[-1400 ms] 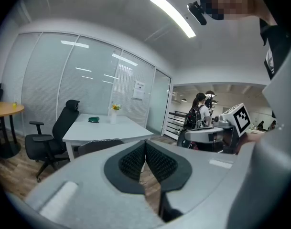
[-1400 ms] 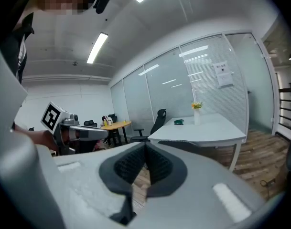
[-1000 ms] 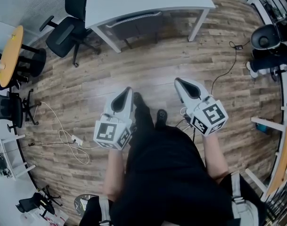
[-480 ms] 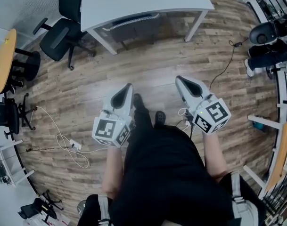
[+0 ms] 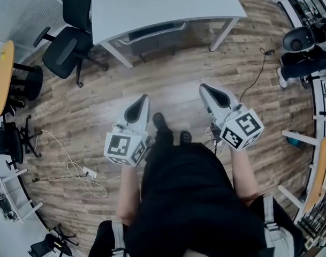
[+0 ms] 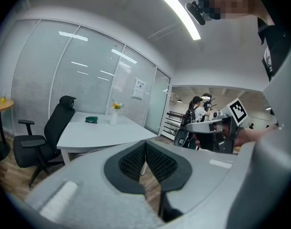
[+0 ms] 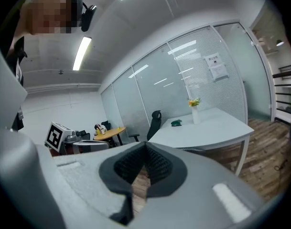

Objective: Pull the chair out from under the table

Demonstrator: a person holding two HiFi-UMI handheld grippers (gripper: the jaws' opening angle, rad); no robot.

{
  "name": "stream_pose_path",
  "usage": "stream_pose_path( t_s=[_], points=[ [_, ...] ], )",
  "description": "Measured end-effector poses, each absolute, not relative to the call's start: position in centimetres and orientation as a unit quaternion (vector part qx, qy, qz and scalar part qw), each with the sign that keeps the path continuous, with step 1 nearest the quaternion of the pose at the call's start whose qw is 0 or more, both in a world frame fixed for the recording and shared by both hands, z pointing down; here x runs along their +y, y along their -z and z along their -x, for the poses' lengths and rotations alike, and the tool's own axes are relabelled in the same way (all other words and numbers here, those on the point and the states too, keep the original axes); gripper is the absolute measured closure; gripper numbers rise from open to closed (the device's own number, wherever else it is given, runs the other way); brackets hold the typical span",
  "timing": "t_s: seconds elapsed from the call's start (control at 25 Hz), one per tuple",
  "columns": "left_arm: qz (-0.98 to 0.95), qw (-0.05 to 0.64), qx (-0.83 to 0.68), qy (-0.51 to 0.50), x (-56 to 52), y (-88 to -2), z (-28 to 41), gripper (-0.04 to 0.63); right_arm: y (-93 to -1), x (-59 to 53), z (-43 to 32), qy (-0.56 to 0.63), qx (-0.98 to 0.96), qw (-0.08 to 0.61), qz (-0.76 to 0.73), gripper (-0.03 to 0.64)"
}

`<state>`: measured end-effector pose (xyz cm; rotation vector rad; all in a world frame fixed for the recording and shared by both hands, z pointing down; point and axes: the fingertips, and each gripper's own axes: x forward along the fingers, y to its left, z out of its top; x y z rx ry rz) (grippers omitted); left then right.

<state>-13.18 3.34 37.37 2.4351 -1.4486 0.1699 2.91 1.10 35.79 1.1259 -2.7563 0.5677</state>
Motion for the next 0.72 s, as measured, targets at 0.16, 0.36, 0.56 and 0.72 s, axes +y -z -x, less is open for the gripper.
stream_pose_path(
  t_s=[0.16,0.36,0.56,0.72],
  points=[
    [-0.852,0.154,-0.498,-0.06,1.3,-37.8,15.1,0.584,-35.7,-0.7,-1.7,-0.173,-0.902,0.065,-0.391,0.614],
    [-0.859,0.156,-0.484,-0.065,-1.1,-38.7,17.0,0.584,-36.4,-2.4,0.1,-0.162,-0.895,0.089,-0.405,0.614],
    [-0.865,0.157,-0.47,-0.073,-2.7,-39.3,18.3,0.584,-36.9,-4.0,1.6,-0.165,-0.888,0.097,-0.418,0.614],
    [-0.866,0.162,-0.466,-0.081,-3.5,-40.1,19.7,0.584,-37.2,-4.7,2.8,-0.164,-0.884,0.105,-0.425,0.614]
  ],
)
